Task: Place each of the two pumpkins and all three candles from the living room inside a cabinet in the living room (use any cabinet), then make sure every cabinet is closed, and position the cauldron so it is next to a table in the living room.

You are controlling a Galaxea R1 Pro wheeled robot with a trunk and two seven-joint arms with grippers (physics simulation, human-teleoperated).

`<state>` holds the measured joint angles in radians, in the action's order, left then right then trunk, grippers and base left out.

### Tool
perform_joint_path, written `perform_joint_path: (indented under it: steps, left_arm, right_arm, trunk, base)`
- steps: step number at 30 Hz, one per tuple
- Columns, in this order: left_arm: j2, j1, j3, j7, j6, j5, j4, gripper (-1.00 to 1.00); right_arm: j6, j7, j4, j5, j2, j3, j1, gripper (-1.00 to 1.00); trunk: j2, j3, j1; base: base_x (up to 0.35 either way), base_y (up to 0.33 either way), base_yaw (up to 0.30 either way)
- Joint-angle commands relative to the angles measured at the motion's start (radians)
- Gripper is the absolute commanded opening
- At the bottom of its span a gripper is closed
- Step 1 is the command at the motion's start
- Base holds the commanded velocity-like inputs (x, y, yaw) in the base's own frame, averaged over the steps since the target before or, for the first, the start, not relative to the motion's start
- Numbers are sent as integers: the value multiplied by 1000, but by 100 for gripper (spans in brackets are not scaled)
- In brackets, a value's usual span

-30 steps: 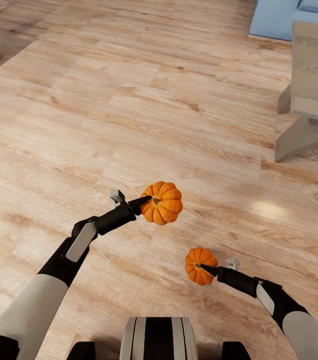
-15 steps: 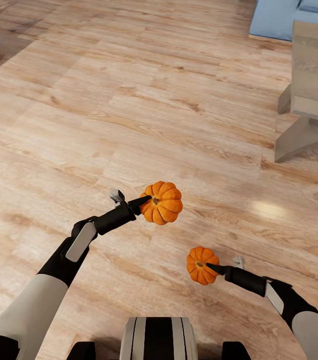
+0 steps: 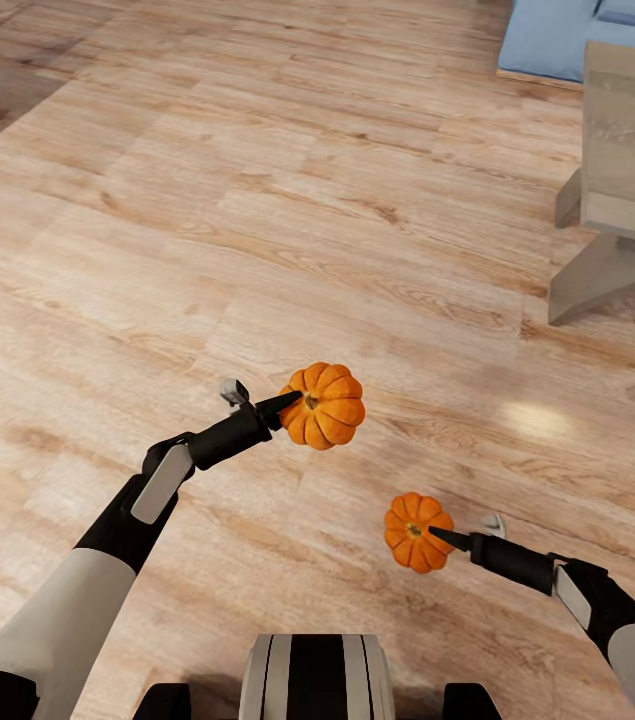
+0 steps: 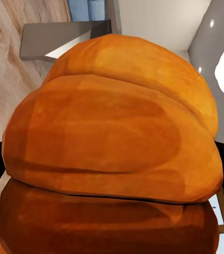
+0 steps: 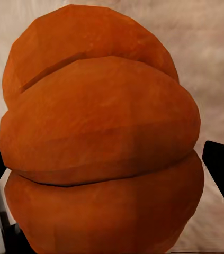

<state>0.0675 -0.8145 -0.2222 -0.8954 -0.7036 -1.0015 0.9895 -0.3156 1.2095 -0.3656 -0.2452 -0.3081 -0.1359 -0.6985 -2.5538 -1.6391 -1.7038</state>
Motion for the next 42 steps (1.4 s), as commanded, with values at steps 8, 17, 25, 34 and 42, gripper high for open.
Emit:
perform_joint_path:
  steps: [8, 17, 25, 34, 42]
  left_arm:
    - [24, 0, 16, -5, 1, 3, 10, -100]
    - [25, 0, 18, -2, 1, 9, 11, -100]
    - [21, -1, 17, -1, -8, 9, 11, -100]
    - [16, -2, 12, 1, -12, 10, 64, -100]
    - [17, -11, 11, 8, -16, 11, 67, -100]
  right_arm:
    - [-121, 21, -91, 0, -14, -211, -1, -100]
    - [-137, 18, -140, -78, -14, -206, -1, -100]
    - [-137, 20, -147, -81, -12, -208, -1, -100]
    - [-136, 19, -153, -80, -10, -206, -1, -100]
    - [-137, 12, -169, -76, -9, -205, -1, -100]
  trunk:
    - [0, 0, 0]
    - [0, 0, 0]
    - [1, 19, 2]
    - [3, 54, 6]
    - [5, 85, 10]
  base:
    - [0, 0, 0]
    - [0, 0, 0]
    - [0, 0, 0]
    - [0, 0, 0]
    - [0, 0, 194]
